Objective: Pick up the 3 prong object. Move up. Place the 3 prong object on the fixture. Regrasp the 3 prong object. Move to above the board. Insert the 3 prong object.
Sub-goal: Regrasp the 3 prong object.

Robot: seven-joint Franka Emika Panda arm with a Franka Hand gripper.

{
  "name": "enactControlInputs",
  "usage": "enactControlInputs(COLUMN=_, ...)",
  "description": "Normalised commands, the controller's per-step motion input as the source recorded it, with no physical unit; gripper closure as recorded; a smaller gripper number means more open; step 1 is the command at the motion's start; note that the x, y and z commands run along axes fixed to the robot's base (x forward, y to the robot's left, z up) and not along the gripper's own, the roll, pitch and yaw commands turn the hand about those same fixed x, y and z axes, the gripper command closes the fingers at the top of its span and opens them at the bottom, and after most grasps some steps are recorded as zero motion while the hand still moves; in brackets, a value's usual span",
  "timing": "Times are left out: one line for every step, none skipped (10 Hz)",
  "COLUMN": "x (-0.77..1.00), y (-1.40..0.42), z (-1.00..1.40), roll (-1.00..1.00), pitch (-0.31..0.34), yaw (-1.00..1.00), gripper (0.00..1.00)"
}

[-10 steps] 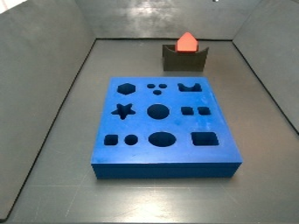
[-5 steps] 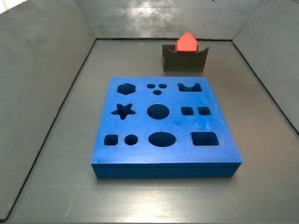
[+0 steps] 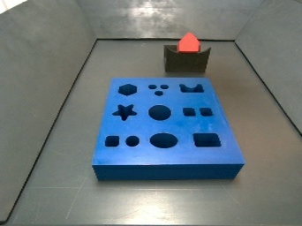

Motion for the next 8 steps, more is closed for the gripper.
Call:
enactControlInputs(x=0.05, y=-0.03, z=-0.01, roll=1.0, pitch=0.034, yaw=0.05, gripper=0.0)
enactControlInputs(x=0.06, y=-0.03, z=-0.01, roll=1.0, pitch=0.049, yaw=0.06, gripper=0.0)
enactControlInputs(x=0.08, y=-0.04, z=-0.02, roll=1.0, pitch=0.077, yaw=0.07, gripper=0.0)
enactControlInputs(x=0.09, y=-0.04, z=-0.02, roll=1.0, pitch=0.095, yaw=0.08, gripper=0.0)
enactControlInputs(x=0.1, y=-0.04, z=-0.01, roll=0.98, pitch=0.131, yaw=0.11, gripper=0.0)
enactControlInputs(x=0.1, y=-0.04, z=-0.02, roll=0.8, pitch=0.129, yaw=0.12, gripper=0.0)
enactControlInputs(x=0.1, y=-0.05, z=-0.02, roll=0.62, pitch=0.117, yaw=0.14, gripper=0.0)
enactControlInputs(x=0.1, y=-0.05, z=-0.02, roll=0.44, pitch=0.107, yaw=0.15, gripper=0.0)
